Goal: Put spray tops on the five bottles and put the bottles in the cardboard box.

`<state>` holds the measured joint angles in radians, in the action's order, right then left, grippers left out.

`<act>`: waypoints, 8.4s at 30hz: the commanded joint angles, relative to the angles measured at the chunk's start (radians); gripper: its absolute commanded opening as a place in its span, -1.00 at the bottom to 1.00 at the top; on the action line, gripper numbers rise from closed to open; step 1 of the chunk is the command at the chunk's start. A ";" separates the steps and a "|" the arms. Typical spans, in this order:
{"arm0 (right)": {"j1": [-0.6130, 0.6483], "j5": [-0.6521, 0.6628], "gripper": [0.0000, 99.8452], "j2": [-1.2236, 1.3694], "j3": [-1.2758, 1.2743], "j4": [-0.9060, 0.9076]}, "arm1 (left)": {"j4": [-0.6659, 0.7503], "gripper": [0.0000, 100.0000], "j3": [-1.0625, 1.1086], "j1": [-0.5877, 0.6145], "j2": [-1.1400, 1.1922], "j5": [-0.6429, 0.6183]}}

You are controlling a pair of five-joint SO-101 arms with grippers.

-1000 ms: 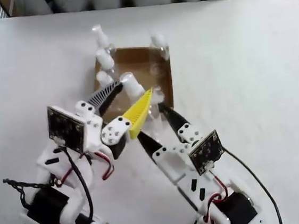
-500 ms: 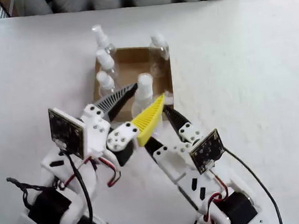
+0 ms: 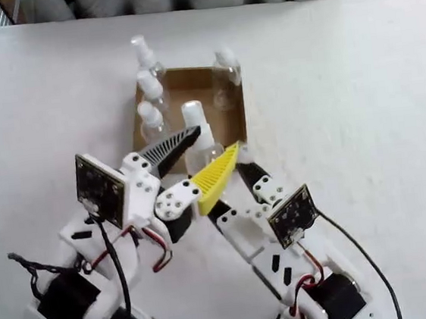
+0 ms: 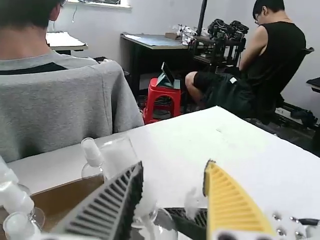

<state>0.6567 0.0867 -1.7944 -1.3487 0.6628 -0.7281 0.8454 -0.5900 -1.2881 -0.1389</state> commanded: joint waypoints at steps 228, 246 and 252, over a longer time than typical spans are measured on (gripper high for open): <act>-0.053 -0.167 -0.97 0.314 0.242 -0.101 | 0.371 -0.96 0.845 -0.050 -0.541 -0.064; -0.280 -0.169 -0.97 0.917 0.242 -0.665 | -0.100 -0.96 0.712 0.599 -0.541 0.135; -0.315 -0.166 -0.97 1.135 0.242 -0.880 | -0.100 -0.96 0.835 0.687 -0.541 0.137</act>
<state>0.3606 -0.0760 -0.7250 -1.1661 -0.1120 -0.8263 1.6617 0.0606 -1.8205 -0.0146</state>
